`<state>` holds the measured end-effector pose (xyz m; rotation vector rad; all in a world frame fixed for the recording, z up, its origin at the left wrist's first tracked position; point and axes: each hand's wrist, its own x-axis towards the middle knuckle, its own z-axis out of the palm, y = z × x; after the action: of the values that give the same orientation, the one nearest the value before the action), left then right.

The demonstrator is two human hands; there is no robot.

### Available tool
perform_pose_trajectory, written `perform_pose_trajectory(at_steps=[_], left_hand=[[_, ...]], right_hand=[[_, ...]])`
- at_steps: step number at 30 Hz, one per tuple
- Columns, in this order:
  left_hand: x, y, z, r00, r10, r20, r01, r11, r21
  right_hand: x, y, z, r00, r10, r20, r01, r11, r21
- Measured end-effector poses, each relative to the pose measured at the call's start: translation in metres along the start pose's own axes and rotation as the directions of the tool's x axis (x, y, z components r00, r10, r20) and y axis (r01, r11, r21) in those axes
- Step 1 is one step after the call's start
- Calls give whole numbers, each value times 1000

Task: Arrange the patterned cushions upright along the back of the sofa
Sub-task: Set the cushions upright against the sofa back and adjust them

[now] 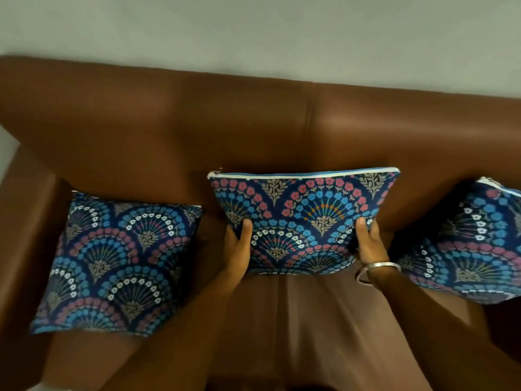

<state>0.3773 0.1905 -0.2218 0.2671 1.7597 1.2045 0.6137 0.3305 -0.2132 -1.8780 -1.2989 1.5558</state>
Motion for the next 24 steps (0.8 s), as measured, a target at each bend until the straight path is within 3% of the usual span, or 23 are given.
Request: perform_pose_trajectory(at_steps=[4,6,7,9,12,16,17,19,21,24], left_hand=[[-24,-1,-56,1000,-5,4,4,986,167],[-32,-5,-107,996,16,-89,9,961,276],[-33,-7,-137,989,34,-143,16,943,333],[-29,-7,-204,964,67,-256,54,898,436],[-4,0,-300,910,56,-410,179,840,513],[60,2,-387,920,-140,-365,313,822,476],[75,2,-399,916,-194,-352,345,831,438],[98,0,-415,906,-273,-325,378,865,329],[109,1,-421,895,-345,-283,409,888,211],[96,11,-426,939,-305,-158,323,941,102]], right_hand=[[-46,27,34,962,-73,-263,43,992,-119],[-85,49,77,962,-4,-272,-10,999,-49],[-104,58,105,972,103,-211,-111,994,-24],[-135,72,165,957,288,41,-285,956,-78],[-155,61,254,891,322,319,-296,946,-130],[-135,21,356,881,312,354,-284,950,-132],[-125,13,376,863,353,362,-345,935,-88],[-110,0,404,750,515,416,-566,825,-1],[-107,-9,417,699,565,438,-631,776,7],[-131,-17,416,780,486,394,-554,829,75]])
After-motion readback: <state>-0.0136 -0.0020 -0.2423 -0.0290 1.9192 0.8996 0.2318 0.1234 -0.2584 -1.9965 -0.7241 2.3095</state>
